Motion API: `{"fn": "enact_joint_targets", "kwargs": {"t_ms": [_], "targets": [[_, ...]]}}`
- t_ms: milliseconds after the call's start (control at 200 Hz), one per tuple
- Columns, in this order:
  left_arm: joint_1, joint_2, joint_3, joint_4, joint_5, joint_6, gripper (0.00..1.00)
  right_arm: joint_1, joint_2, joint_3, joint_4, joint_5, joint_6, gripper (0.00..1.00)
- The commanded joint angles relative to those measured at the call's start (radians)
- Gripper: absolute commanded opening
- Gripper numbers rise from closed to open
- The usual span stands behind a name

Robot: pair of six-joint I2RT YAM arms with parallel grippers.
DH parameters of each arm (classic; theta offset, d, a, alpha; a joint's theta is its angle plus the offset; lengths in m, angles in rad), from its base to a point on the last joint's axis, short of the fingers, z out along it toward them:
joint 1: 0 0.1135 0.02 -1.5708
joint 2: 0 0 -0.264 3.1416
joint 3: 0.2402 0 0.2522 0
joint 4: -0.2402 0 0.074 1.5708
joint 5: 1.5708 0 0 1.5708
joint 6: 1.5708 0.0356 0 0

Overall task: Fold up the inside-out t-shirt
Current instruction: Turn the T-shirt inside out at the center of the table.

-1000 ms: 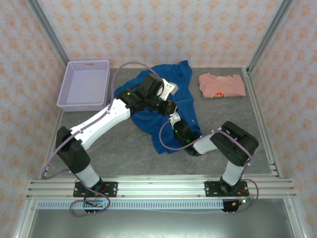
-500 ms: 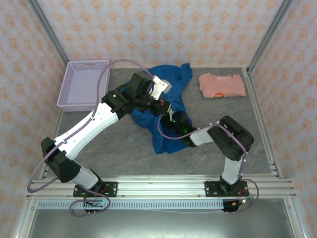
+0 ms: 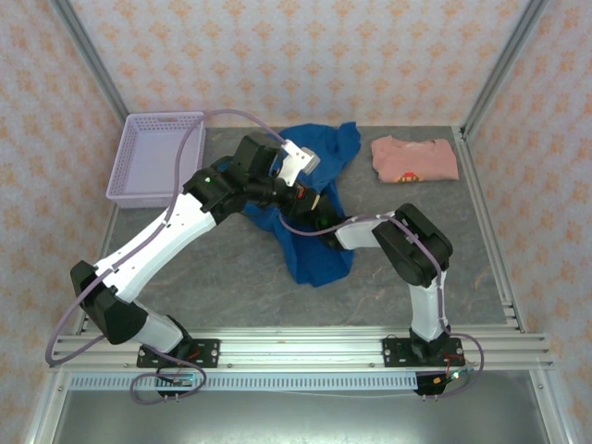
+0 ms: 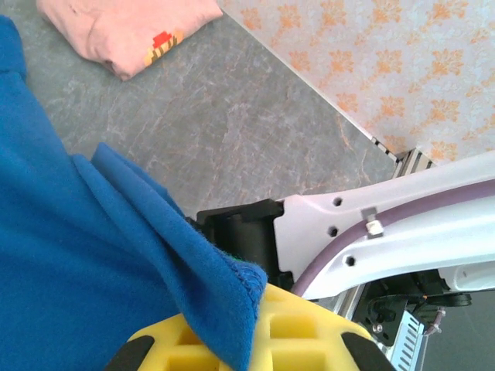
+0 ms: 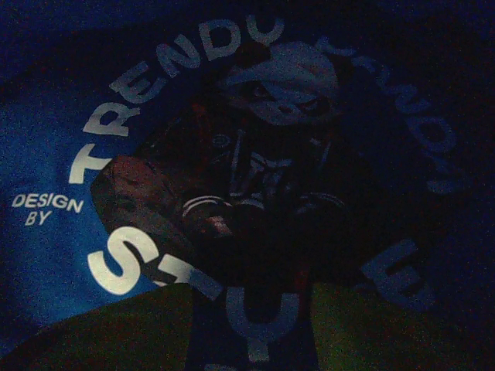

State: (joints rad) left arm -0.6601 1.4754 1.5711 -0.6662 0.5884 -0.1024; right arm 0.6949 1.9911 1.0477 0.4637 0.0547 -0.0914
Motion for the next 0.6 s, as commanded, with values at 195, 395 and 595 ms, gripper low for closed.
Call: {"fn": "enact_joint_targets", "kwargs": {"t_ms": [195, 395, 595], "targets": [[0.002, -0.103, 0.048, -0.046, -0.003, 0.046, 0.0, 0.008, 0.027, 0.141, -0.3, 0.103, -0.05, 0.53], [0.002, -0.166, -0.039, -0.076, -0.121, 0.067, 0.0, -0.033, -0.048, 0.107, -0.307, 0.033, -0.053, 0.55], [-0.001, -0.201, -0.092, -0.022, -0.007, 0.057, 0.0, -0.041, -0.013, 0.178, -0.389, 0.045, -0.109, 0.57]]}}
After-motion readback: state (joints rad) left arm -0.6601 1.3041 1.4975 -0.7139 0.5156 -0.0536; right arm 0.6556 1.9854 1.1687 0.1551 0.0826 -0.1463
